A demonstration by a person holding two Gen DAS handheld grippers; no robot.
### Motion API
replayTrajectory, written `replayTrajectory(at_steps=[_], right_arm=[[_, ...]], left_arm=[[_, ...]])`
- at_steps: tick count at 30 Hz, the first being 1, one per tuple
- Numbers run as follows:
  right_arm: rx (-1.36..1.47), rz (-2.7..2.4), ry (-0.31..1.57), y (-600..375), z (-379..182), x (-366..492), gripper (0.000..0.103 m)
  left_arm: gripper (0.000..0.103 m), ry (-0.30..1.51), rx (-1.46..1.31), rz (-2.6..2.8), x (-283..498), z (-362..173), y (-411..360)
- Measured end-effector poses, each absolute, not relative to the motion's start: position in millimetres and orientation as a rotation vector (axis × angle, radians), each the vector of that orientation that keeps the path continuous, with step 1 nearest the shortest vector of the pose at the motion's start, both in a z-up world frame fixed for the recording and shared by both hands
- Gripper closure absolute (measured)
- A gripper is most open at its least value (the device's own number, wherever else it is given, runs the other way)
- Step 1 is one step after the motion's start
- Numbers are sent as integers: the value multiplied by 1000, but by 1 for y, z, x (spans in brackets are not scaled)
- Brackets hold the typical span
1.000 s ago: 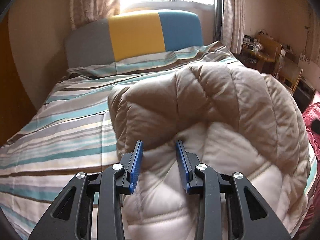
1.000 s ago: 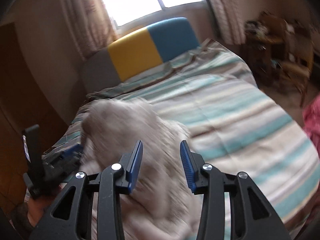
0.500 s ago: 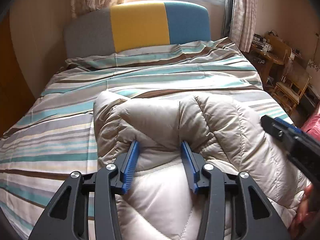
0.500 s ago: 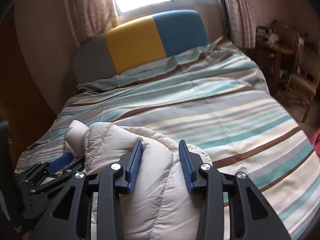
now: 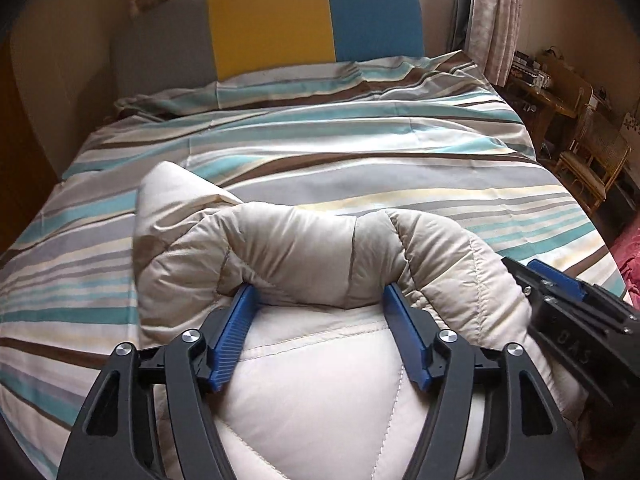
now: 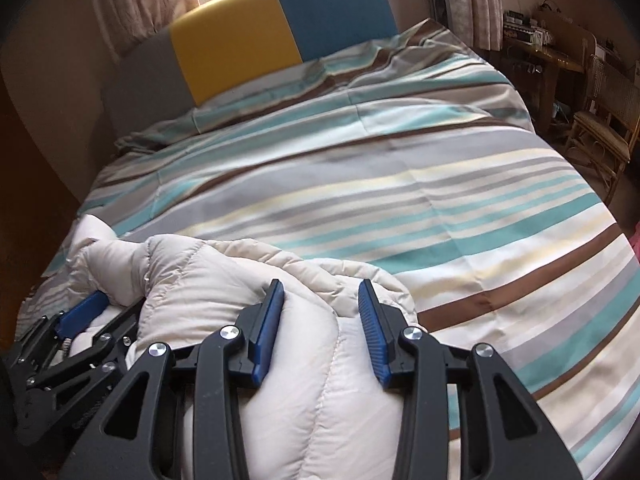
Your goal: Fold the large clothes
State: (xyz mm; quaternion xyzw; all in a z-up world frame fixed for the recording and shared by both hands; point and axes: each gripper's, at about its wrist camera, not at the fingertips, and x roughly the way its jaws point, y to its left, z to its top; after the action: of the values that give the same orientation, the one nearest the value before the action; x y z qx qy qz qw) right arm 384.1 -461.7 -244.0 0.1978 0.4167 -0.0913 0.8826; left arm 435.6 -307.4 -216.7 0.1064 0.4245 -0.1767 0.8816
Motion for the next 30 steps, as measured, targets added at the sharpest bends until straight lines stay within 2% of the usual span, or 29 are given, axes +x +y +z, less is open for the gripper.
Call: replayTrajectory(at_steps=[9, 22, 30], right_arm=[[447, -200, 888, -470, -266, 394, 64], [410, -252, 883, -468, -280, 411, 64], [418, -228, 790, -469, -269, 393, 61]], left_arm=[[31, 859, 229, -359, 442, -233, -316], [30, 828, 211, -357, 448, -249, -321], [29, 798, 214, -355, 426, -230, -312]])
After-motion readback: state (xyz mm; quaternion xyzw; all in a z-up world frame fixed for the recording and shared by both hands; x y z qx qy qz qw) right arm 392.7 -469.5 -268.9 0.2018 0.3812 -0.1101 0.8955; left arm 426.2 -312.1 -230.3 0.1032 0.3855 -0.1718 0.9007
